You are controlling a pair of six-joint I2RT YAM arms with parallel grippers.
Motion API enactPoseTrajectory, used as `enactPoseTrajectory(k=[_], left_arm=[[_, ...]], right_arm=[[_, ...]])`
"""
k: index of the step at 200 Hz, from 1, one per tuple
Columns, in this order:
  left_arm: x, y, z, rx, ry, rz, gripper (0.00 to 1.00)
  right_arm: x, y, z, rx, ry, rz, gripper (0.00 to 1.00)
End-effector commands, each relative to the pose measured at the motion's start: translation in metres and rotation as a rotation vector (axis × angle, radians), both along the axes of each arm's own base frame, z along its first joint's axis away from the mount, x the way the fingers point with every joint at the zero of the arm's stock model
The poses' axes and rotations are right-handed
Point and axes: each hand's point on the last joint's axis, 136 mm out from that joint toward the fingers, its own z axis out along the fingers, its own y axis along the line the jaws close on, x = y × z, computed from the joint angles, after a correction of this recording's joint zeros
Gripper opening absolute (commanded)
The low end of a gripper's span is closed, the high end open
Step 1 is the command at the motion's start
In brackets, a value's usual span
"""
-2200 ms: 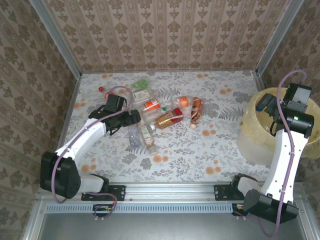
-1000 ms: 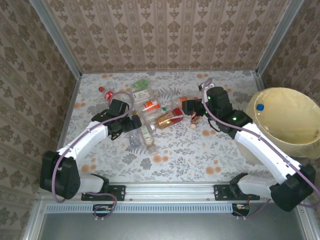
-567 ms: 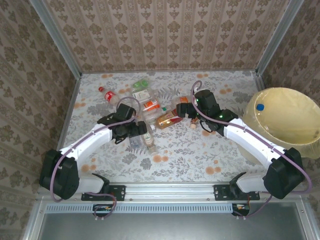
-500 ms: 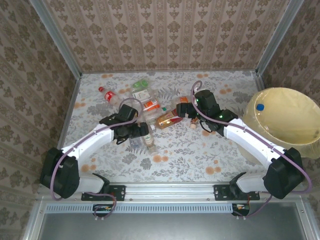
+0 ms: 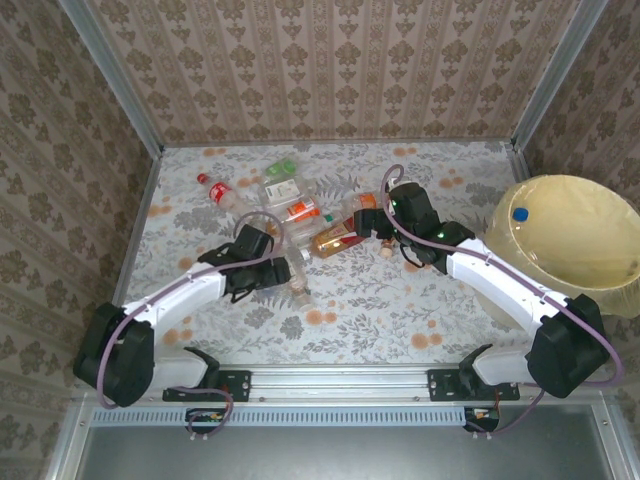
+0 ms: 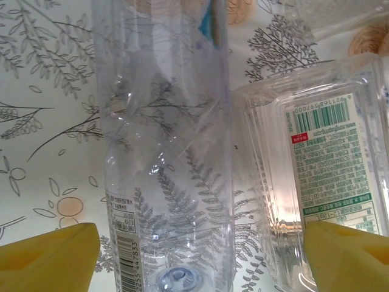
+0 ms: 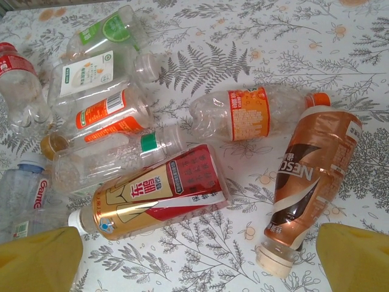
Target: Put the plastic bottles in the bin
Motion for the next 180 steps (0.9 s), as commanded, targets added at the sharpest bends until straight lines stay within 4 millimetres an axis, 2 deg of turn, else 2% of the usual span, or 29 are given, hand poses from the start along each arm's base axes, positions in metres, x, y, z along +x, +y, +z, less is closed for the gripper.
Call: enactPoseTrajectory(k=[1,35,53,61,76,88,99,120,143,169,172,180], left_arm=[[0.001,0.003,-0.001,-0.046,-0.022,0.003,0.87],[0.001,-0.001,0.002,-0.12,-0.058,-0.06,0.87],[-0.001,-0.007,0.003,-0.178,-0.07,-0.085,0.94],[0.004,-0.005,0.007,-0.219,-0.093,-0.068,1.0],[0.007,-0.009,0.02,-0.289,-0.158,-0.075,1.0],[0.008,-0.004,0.024,-0.295,-0.185,-0.061,1.0],[0.006,0.004,0.021,-0.265,-0.179,-0.038,0.97],[0.003,0.01,0.012,-0.202,-0.136,-0.05,0.85],[0.001,0.007,0.002,-0.113,-0.091,-0.101,0.81],[-0.001,0.017,-0.019,-0.016,-0.025,-0.089,0.74],[-0.005,0.011,-0.021,-0.007,-0.019,-0.114,0.74],[-0.007,0.013,-0.027,0.016,-0.003,-0.12,0.74]], right_arm=[[0.002,-0.002,-0.002,-0.002,-0.001,-0.027,1.0],[0.002,-0.001,-0.004,-0.004,0.006,-0.027,1.0],[0.003,0.0,-0.006,-0.006,0.015,-0.027,1.0],[0.003,0.0,-0.006,-0.007,0.018,-0.028,1.0],[0.003,0.0,-0.008,-0.013,0.027,-0.027,1.0],[0.004,0.0,-0.01,-0.018,0.033,-0.026,1.0],[0.004,0.002,-0.01,-0.019,0.035,-0.024,1.0],[0.006,0.003,-0.011,-0.021,0.037,-0.021,1.0],[0.007,0.004,-0.008,-0.023,0.035,-0.017,1.0],[0.007,0.005,-0.007,-0.022,0.034,-0.016,1.0],[0.006,0.005,-0.007,-0.022,0.036,-0.014,1.0],[0.006,0.005,-0.008,-0.024,0.037,-0.014,1.0]])
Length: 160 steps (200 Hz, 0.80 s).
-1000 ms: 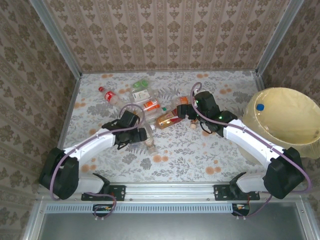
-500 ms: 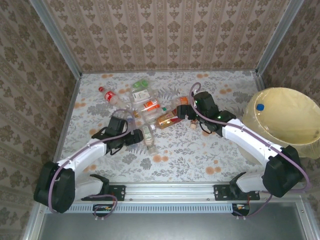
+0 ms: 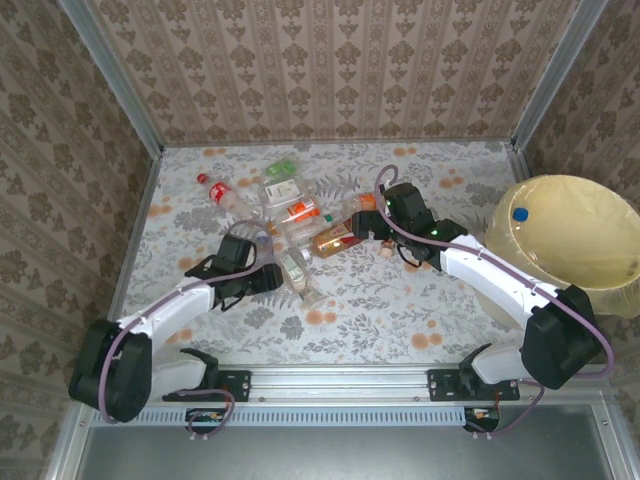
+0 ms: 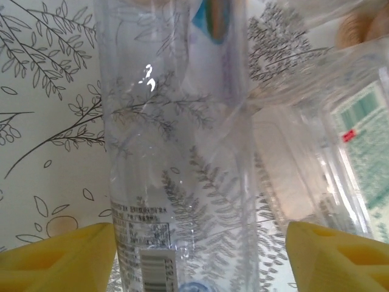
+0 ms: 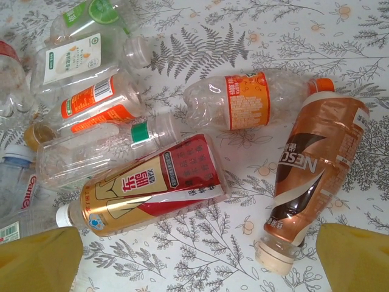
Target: Put the plastic bottles in the bin
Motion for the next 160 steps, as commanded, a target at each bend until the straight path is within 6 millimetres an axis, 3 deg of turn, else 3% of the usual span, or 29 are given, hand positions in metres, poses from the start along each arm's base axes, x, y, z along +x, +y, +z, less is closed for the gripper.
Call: enactPoseTrajectory(k=[1,9,41,76,113,120,160], left_arm=[[-0.004,0.008,-0.011,0.113,0.027,-0.029,0.74],[-0.006,0.01,-0.016,0.135,0.046,-0.024,0.74],[-0.008,0.013,-0.03,0.201,0.089,-0.028,0.67],[-0.004,0.012,-0.015,0.215,0.023,-0.032,0.55],[0.007,0.006,0.031,0.132,-0.112,-0.016,0.5],[0.01,-0.004,0.046,0.085,-0.148,-0.039,0.5],[0.024,-0.058,0.129,-0.149,-0.338,-0.188,0.5]], right_arm=[[0.003,0.002,0.008,0.0,-0.008,-0.014,1.0],[0.005,0.003,-0.002,-0.013,0.015,-0.014,1.0],[0.006,0.005,0.0,-0.019,0.016,-0.008,1.0],[0.005,0.01,0.004,-0.007,0.001,0.017,1.0],[0.011,0.014,0.014,0.036,-0.064,0.0,1.0],[0.009,0.013,0.029,0.061,-0.102,-0.004,1.0],[0.008,0.022,0.056,0.18,-0.192,0.017,1.0]])
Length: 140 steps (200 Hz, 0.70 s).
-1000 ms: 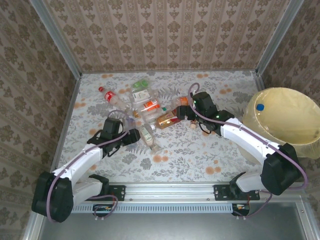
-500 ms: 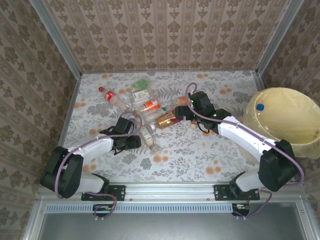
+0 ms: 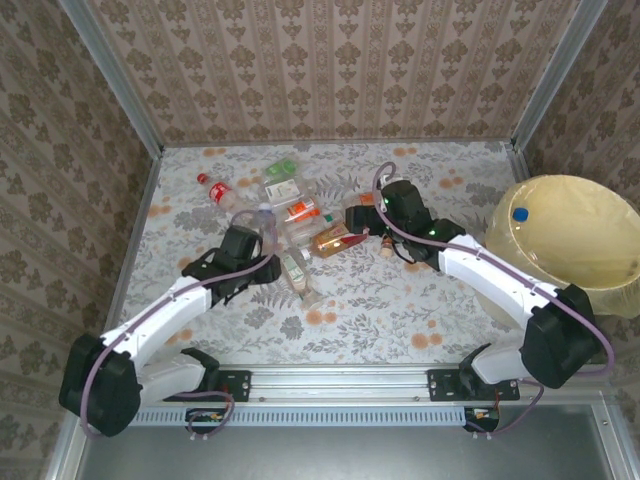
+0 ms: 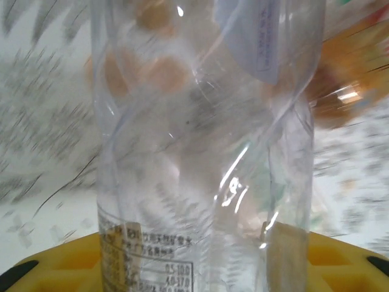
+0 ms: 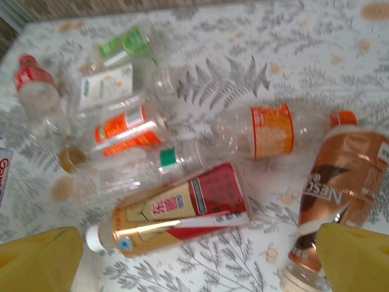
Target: Put the plastic bottles in the bin
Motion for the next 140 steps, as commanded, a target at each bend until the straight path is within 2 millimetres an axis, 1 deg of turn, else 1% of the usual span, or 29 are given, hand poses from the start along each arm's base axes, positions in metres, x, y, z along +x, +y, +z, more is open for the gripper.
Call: enactPoseTrajectory(k=[1,14,28,43,61,84,87,98,112,123,140], left_arm=[[0.009,-0.038,0.059,-0.161,-0.13,-0.137,0.5],[0.011,-0.057,0.081,-0.253,-0.169,-0.199,0.5],[0.014,-0.076,0.102,-0.341,-0.207,-0.269,0.5],[0.018,-0.095,0.12,-0.418,-0.236,-0.34,0.5],[0.018,-0.117,0.139,-0.506,-0.263,-0.441,0.5],[0.011,-0.145,0.157,-0.572,-0.278,-0.578,0.5],[0.006,-0.15,0.16,-0.586,-0.27,-0.615,0.5],[-0.001,-0.163,0.169,-0.601,-0.273,-0.693,0.51],[-0.012,-0.179,0.175,-0.603,-0.273,-0.771,0.5],[-0.015,-0.186,0.176,-0.618,-0.263,-0.807,0.5],[-0.017,-0.192,0.18,-0.636,-0.268,-0.837,0.5]], right_arm=[[-0.001,0.007,0.03,0.118,-0.096,0.001,1.0],[-0.006,0.014,0.042,0.169,-0.123,0.046,1.0],[-0.009,0.017,0.052,0.213,-0.138,0.06,1.0],[-0.012,0.02,0.061,0.255,-0.16,0.078,1.0],[-0.017,0.028,0.075,0.33,-0.188,0.126,1.0],[-0.023,0.033,0.095,0.443,-0.202,0.17,1.0],[-0.024,0.034,0.097,0.455,-0.202,0.173,1.0],[-0.027,0.035,0.107,0.499,-0.208,0.193,1.0],[-0.03,0.036,0.122,0.556,-0.229,0.218,1.0],[-0.029,0.031,0.13,0.603,-0.242,0.195,1.0],[-0.019,0.012,0.125,0.651,-0.187,0.079,1.0]])
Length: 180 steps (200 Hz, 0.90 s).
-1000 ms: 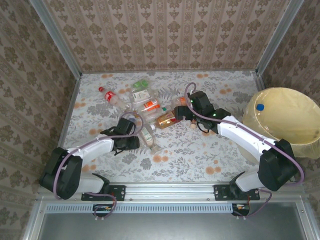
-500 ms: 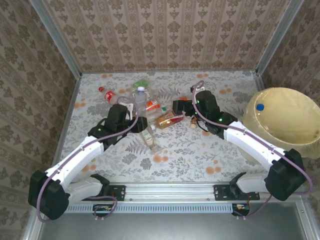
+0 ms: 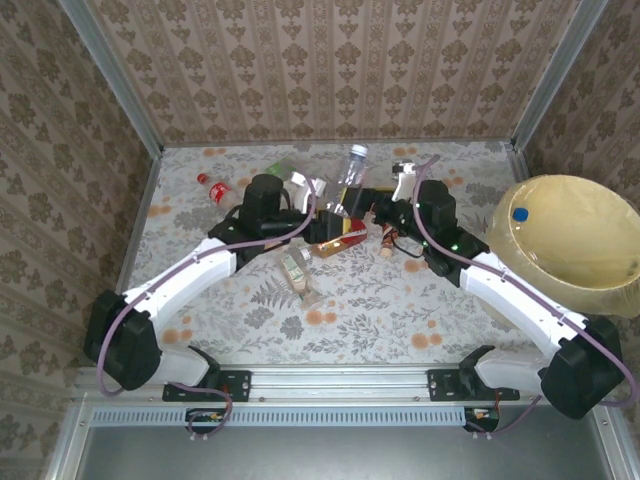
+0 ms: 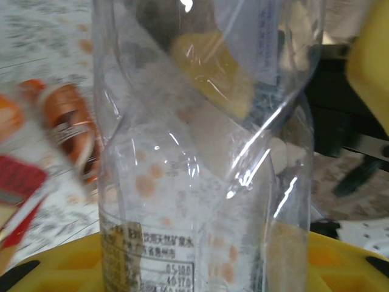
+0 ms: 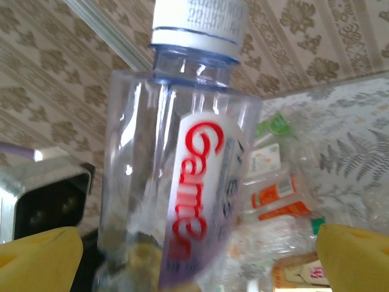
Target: Put the plastic bottles in the bin
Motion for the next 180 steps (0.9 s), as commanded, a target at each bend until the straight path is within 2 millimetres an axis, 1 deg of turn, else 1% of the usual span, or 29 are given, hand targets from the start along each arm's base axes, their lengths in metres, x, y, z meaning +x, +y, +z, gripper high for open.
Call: enactPoseTrajectory(k=[1,25,45,64,79,102,121,137,155,171,180], left_arm=[[-0.014,-0.013,0.026,-0.072,-0.08,-0.13,0.5],[-0.019,-0.018,0.027,-0.072,-0.089,-0.162,0.5],[-0.021,-0.02,0.027,-0.071,-0.088,-0.176,0.5],[-0.023,-0.023,0.026,-0.07,-0.082,-0.193,0.5],[-0.024,-0.025,0.026,-0.072,-0.084,-0.208,0.5],[-0.027,-0.029,0.025,-0.071,-0.068,-0.242,0.5],[-0.028,-0.03,0.024,-0.07,-0.063,-0.247,0.5],[-0.028,-0.03,0.024,-0.068,-0.065,-0.246,0.5],[-0.027,-0.03,0.024,-0.065,-0.065,-0.244,0.5],[-0.026,-0.03,0.023,-0.064,-0.061,-0.243,0.51],[-0.027,-0.03,0.023,-0.063,-0.057,-0.246,0.51]], right_arm=[[0.002,-0.015,0.02,0.149,0.036,-0.046,1.0],[0.005,-0.027,0.024,0.194,0.038,-0.064,1.0],[0.004,-0.026,0.026,0.19,0.032,-0.041,1.0],[0.004,-0.022,0.026,0.189,0.027,-0.016,0.95],[0.007,-0.023,0.022,0.188,0.039,-0.031,0.89],[0.01,-0.019,0.028,0.188,0.018,-0.009,0.85],[0.011,-0.017,0.032,0.178,0.005,0.001,0.76],[0.012,-0.019,0.031,0.166,0.005,-0.013,0.63],[0.012,-0.023,0.03,0.16,0.0,-0.036,0.58],[0.011,-0.023,0.029,0.147,-0.007,-0.031,0.52],[0.011,-0.023,0.028,0.139,-0.008,-0.031,0.47]])
